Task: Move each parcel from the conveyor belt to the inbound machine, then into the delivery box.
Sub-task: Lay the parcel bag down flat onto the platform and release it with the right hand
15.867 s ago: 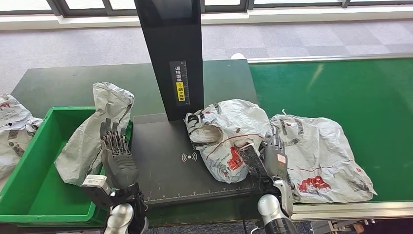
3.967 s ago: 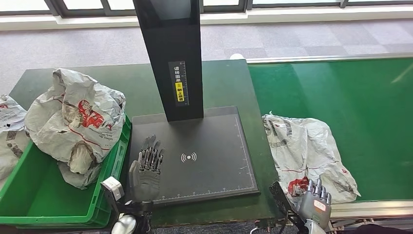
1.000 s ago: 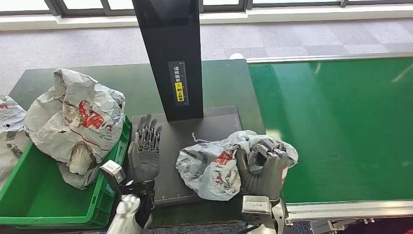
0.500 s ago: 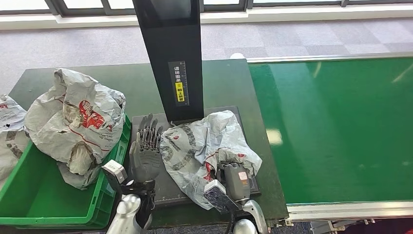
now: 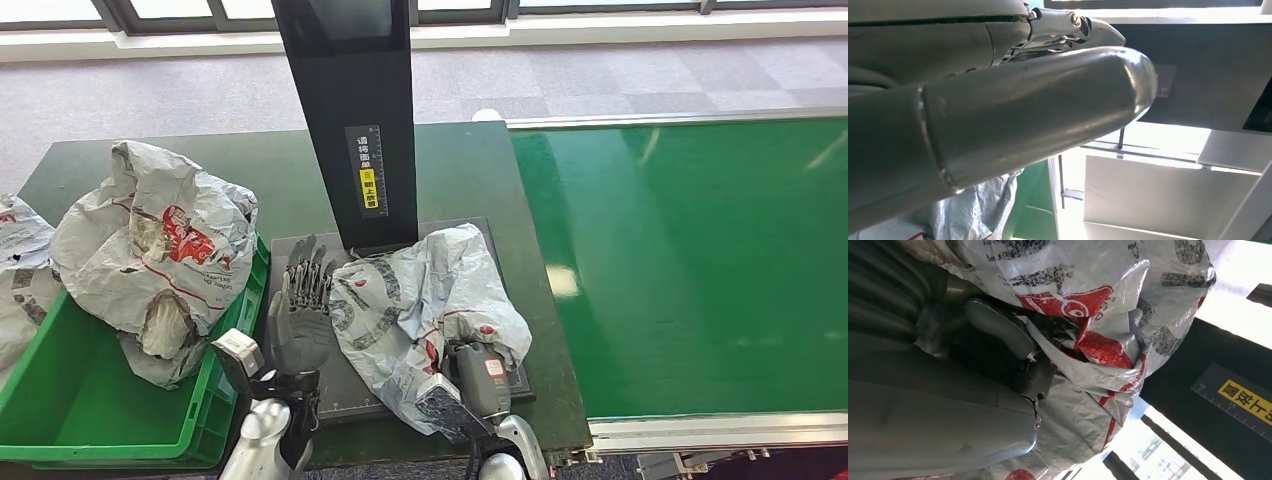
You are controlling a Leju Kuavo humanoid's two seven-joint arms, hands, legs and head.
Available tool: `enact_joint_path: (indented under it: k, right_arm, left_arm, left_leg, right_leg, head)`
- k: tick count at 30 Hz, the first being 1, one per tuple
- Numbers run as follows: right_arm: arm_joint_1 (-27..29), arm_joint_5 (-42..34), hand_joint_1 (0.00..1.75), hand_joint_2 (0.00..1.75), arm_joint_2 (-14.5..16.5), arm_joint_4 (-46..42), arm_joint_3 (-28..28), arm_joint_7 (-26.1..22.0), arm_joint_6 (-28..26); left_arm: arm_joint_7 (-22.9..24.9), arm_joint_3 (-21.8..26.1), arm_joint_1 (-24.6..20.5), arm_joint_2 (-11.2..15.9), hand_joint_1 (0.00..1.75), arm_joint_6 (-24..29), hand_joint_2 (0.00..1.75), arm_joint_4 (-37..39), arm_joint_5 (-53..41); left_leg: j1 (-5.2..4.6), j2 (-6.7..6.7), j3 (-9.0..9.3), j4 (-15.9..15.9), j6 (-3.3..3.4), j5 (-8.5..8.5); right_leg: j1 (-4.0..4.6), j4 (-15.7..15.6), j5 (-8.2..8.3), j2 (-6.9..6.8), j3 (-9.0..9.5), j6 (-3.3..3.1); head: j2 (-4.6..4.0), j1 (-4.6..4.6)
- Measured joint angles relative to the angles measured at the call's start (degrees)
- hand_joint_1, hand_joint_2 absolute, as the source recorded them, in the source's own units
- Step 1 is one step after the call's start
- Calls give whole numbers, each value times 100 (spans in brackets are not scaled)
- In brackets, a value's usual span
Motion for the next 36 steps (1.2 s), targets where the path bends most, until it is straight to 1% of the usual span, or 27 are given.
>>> enact_joint_path:
  k: [5,6,9,10,15,17,21,23,29,36]
  right_arm:
    - [0,-10,168,175,0,0,-7,-16,10]
    - [0,-10,142,175,0,0,-8,-16,10]
    - [1,-12,17,175,0,0,-11,-17,10]
    - [1,-14,1,175,1,1,-14,-23,9]
    - [14,-175,0,175,8,-22,-55,-100,93]
    - [45,-485,0,175,4,-165,-84,-197,354]
    - [225,-1180,0,175,-21,-850,-156,-392,1087]
    - [338,-1335,0,175,-28,-1192,-185,-459,1258]
    - [543,-1488,0,175,-37,-1910,-200,-575,1369]
    - [627,-1521,0,175,-39,-2192,-230,-594,1335]
  left_arm:
    - [0,2,5,0,0,3,0,-45,0]
    - [0,2,6,0,0,3,0,-49,0]
    - [0,1,7,0,0,4,0,-56,0]
    - [0,0,7,0,0,8,0,-59,0]
    - [-7,3,15,0,0,70,0,-95,-11]
    - [-14,9,26,1,0,113,0,-146,-15]
    - [-16,36,55,7,0,137,0,-254,-15]
    - [-17,48,61,10,0,128,0,-272,-20]
    - [-20,60,62,11,0,124,0,-282,-45]
    - [-23,66,63,13,0,124,0,-283,-97]
  left_leg:
    - [0,0,-1,0,0,0]
    - [0,0,-1,0,0,0]
    - [0,0,-1,0,0,0]
    - [0,0,-1,0,0,0]
    - [0,-1,-1,0,0,0]
    - [0,0,-1,0,0,0]
    - [0,-2,-1,0,0,0]
    - [0,-2,-2,0,0,-1]
    - [0,1,-2,0,1,-1]
    - [0,1,-2,0,1,-1]
  right_leg:
    - [-1,0,0,0,0,0]
    - [-1,0,0,0,0,0]
    - [-1,0,0,0,0,0]
    - [-1,0,0,0,0,0]
    - [-1,0,0,0,0,0]
    - [-1,0,0,0,-1,0]
    - [0,0,0,0,-2,0]
    - [-1,-1,0,0,-3,0]
    - [-1,-2,-1,0,-4,0]
    - [-1,-2,0,0,-3,0]
  head:
    - [0,0]
    - [0,0]
    - [0,0]
    - [0,0]
    - [0,0]
    - [0,0]
    - [0,0]
    - [0,0]
    - [0,0]
    - [0,0]
